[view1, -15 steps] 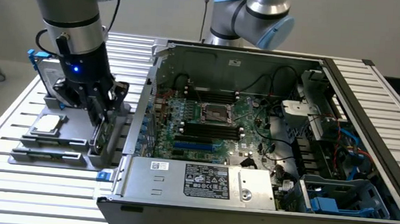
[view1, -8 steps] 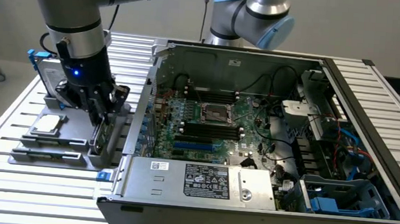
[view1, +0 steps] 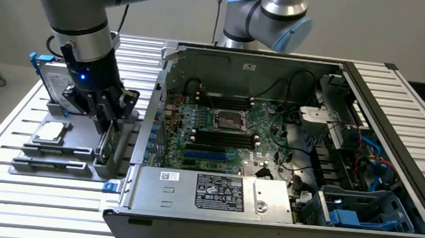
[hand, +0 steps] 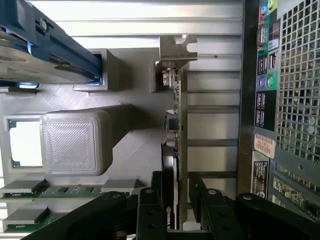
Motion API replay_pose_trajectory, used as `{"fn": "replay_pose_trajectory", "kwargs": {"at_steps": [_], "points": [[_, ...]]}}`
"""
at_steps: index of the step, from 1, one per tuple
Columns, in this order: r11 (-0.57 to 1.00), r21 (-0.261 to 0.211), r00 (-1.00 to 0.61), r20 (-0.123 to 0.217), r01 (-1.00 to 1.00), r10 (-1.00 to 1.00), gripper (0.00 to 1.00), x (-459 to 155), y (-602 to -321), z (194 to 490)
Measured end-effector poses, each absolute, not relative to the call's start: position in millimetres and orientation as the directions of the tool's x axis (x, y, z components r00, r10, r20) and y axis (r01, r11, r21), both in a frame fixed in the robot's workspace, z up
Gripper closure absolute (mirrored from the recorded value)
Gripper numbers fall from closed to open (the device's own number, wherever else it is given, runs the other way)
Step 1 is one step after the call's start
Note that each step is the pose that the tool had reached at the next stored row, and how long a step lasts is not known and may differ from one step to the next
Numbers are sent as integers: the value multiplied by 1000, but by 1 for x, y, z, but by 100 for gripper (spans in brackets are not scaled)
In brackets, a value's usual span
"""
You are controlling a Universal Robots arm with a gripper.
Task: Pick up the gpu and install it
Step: 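Pick up the gpu and move the gpu toward the slot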
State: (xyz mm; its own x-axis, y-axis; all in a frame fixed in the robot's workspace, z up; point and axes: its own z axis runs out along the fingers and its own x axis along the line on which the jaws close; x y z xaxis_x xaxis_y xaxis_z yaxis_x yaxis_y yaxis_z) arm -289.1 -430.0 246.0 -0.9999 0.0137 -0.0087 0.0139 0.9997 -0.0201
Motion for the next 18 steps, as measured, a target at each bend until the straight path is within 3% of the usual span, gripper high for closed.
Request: {"fn": "replay_pose_trajectory", "kwargs": {"at_steps": [8,18], "points": [[1000,28,-1000,-10,13,13,64,-294,-428,241],[999,33,-1000,-15,0,1,64,-296,-429,239]]}}
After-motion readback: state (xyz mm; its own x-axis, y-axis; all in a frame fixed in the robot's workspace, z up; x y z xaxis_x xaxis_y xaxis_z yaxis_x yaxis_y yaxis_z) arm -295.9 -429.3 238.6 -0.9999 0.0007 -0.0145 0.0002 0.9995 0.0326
